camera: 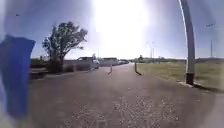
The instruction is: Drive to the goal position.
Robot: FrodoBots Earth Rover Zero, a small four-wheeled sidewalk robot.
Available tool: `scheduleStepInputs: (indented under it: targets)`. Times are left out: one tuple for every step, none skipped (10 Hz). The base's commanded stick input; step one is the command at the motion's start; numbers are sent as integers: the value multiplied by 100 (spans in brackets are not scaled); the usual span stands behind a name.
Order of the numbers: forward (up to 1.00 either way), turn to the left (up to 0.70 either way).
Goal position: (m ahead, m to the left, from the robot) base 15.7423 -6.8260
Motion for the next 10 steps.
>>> scheduleStepInputs:
  targets:
    - [85,0]
    - [85,0]
    - [85,0]
    - [85,0]
    - [85,0]
    - [85,0]
    - [85,0]
    - [85,0]
    - [85,0]
    - [85,0]
